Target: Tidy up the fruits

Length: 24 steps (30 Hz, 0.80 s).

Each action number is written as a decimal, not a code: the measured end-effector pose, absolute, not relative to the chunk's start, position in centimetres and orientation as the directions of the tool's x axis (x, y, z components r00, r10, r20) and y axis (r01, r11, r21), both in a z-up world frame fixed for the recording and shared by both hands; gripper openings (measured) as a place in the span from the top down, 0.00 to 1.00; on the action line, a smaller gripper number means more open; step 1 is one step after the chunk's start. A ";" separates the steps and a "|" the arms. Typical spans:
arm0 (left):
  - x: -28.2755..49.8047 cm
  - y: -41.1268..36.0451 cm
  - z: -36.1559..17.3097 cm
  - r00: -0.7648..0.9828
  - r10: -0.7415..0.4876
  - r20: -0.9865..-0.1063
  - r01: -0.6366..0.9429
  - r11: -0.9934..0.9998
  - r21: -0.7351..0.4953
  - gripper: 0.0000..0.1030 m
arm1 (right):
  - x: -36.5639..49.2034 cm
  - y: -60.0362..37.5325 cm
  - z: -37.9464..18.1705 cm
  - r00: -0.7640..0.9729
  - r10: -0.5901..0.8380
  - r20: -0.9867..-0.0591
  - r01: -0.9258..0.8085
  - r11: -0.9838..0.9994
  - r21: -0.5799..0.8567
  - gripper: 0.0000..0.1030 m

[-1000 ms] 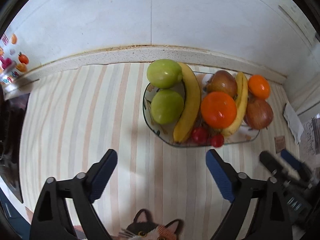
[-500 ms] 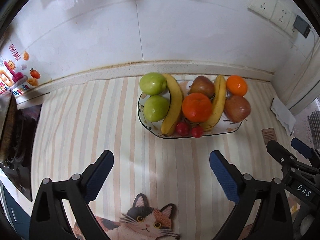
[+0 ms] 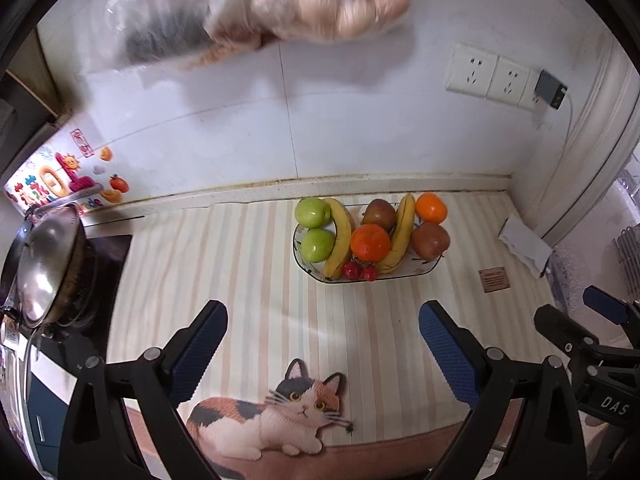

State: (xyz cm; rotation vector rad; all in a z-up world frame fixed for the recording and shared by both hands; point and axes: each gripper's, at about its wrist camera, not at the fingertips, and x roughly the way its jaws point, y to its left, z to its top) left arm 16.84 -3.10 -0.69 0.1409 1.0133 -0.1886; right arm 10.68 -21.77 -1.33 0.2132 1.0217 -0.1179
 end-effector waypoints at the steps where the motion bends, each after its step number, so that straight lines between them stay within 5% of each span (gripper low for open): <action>1: 16.5 -3.0 -0.2 0.520 -0.092 -0.849 0.219 0.975 0.028 0.05 | 10.3 -21.7 -0.6 0.523 0.004 -0.852 0.192 0.974 0.122 0.06; 12: 12.5 -0.6 4.4 0.480 -0.045 -0.876 0.144 0.989 0.028 0.05 | 6.7 -20.7 6.7 0.540 0.004 -0.842 0.177 0.977 0.118 0.06; 24: 11.0 0.2 5.5 0.468 -0.026 -0.883 0.150 0.987 0.051 0.05 | 6.1 -19.3 7.4 0.513 0.060 -0.857 0.128 0.981 0.145 0.06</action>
